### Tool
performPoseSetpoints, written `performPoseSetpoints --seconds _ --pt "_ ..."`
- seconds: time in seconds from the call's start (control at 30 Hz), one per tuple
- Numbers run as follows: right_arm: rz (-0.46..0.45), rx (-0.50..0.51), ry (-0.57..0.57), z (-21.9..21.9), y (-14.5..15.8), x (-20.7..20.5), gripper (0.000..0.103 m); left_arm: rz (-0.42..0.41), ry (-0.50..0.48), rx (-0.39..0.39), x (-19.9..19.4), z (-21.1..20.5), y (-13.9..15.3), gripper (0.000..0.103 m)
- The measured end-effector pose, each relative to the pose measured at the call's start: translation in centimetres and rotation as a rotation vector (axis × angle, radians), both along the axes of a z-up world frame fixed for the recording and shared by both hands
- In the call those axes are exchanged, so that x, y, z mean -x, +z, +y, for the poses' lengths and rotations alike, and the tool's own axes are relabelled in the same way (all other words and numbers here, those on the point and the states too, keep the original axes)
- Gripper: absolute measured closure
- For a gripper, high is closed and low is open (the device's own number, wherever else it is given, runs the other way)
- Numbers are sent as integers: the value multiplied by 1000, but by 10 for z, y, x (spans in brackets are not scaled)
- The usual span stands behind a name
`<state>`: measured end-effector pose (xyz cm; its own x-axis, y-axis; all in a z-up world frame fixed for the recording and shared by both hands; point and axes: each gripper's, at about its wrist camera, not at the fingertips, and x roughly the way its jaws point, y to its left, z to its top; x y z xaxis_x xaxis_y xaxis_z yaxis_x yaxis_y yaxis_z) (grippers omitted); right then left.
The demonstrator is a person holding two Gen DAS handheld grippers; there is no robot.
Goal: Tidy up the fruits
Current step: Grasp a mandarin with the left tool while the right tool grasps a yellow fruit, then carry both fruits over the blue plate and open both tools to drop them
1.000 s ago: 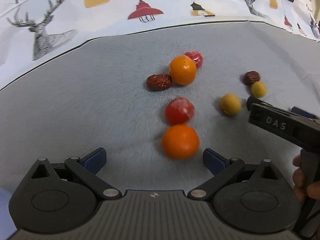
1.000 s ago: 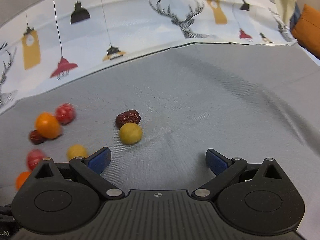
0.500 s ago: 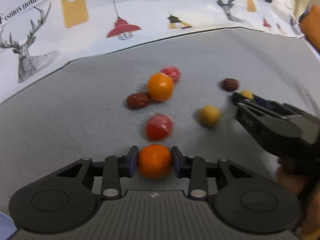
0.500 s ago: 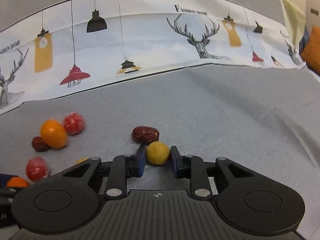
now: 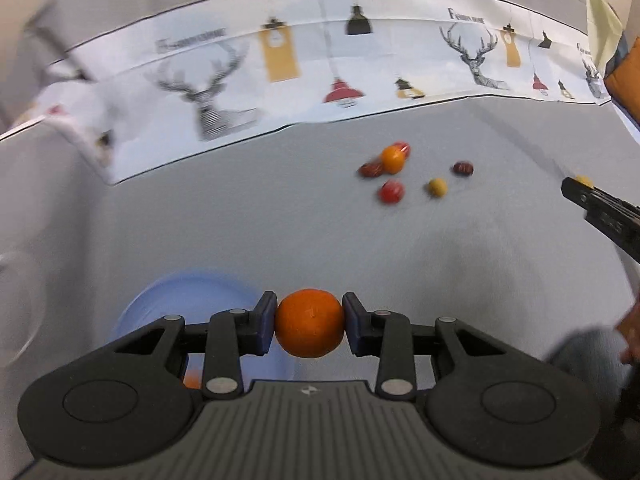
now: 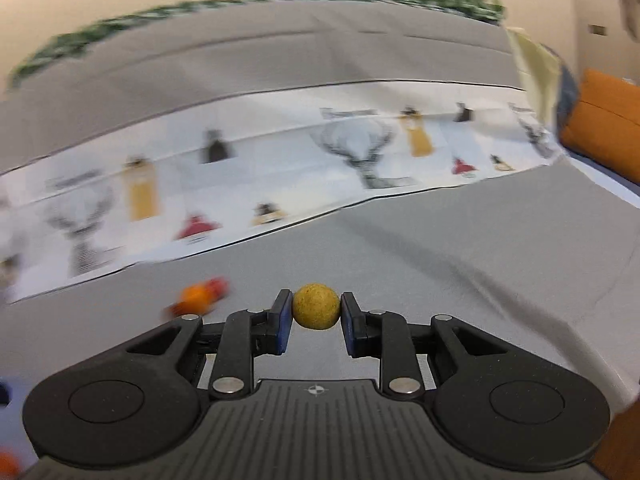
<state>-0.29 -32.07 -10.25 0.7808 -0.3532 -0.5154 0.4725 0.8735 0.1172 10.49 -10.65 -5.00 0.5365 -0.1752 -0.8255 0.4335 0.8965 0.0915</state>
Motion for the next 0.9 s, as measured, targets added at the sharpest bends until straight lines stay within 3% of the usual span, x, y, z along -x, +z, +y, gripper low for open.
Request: performPoseSetpoints --seconds 0.27,0.47,0.67,0.9 --pt "28 -114 335 108 53 87 76 19 109 2 95 89 32 64" --pt "21 1 504 177 73 125 76 -20 157 -2 143 125 36 64" --pt "-13 125 584 213 90 153 76 -25 169 51 168 146 40 64" --pt "-4 154 595 226 94 158 76 -41 191 83 172 157 46 64"
